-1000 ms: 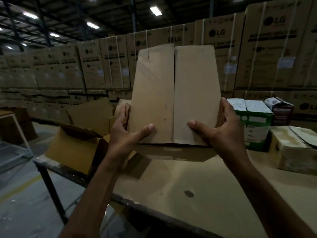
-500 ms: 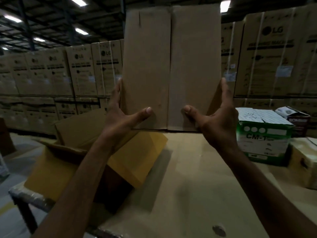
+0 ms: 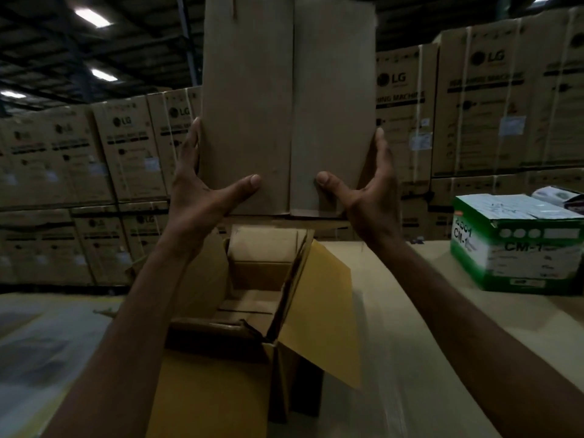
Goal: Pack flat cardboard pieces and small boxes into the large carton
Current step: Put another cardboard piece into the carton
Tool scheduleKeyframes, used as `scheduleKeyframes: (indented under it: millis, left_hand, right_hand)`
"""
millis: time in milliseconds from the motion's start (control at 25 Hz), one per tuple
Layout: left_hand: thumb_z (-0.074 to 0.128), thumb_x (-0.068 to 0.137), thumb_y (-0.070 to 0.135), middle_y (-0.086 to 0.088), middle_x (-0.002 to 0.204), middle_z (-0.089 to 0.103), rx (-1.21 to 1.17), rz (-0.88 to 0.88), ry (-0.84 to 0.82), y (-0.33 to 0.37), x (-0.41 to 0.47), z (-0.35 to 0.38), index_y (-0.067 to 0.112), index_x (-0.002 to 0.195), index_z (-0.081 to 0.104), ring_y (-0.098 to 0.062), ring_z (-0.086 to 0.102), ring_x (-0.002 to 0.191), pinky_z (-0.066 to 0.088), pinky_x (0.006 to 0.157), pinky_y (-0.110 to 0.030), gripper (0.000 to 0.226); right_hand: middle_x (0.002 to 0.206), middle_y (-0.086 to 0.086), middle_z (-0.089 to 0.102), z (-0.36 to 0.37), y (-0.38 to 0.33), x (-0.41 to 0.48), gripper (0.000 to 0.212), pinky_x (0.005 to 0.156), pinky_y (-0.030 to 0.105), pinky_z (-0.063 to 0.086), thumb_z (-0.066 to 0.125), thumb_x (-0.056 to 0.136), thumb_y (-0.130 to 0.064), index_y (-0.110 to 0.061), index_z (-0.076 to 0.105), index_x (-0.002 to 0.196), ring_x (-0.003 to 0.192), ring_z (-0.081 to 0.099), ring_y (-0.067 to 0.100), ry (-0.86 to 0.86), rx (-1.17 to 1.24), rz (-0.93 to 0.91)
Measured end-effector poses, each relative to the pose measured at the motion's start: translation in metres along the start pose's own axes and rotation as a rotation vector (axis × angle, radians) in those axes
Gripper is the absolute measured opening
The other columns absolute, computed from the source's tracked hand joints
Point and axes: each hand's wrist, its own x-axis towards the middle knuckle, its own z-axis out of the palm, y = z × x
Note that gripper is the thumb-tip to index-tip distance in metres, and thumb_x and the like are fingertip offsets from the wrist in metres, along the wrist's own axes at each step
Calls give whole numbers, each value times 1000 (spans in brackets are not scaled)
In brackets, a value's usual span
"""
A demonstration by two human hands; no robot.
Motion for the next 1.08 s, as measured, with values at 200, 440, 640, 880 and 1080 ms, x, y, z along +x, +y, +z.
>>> scheduleKeyframes:
  millis: [200,440,640,880,1080]
  left_hand:
    - [88,71,45,6,159,29,32,-57,30,-64,30,-45,35,159,18,-13,37,140,51,105,-44,113]
    - [86,69,54,11,158,34,40,-205,27,-145,61,-87,37,157,25,-15,40,140,49,104,-41,109]
    - [83,74,51,7,155,41,44,-321,-121,-209,73,-94,36,149,46,-10,44,129,50,92,-28,84]
    - [81,71,63,2,151,47,59,-410,-408,-294,85,-102,40,134,63,-11,44,127,42,94,-31,69]
    - [76,73,68,-3,151,46,103,-450,-592,-351,76,-103,37,135,62,-21,47,130,42,90,-32,71]
  right_hand:
    - [165,5,25,84,11,7,102,116,38,33,85,82,-34,-19,22,161,141,26,7,-79,23,32]
    - [160,0,34,168,33,17,94,106,55,48,80,76,-57,-30,36,156,142,39,23,-213,-47,117]
    - [158,-1,42,212,64,10,83,111,50,41,77,78,-58,-30,48,151,140,42,23,-241,-192,307]
    - [155,1,46,260,89,-21,80,109,45,41,76,76,-59,-28,54,147,137,46,26,-224,-375,533]
    - [158,3,41,290,102,-44,67,98,29,31,71,90,-45,-20,51,149,141,40,23,-304,-441,682]
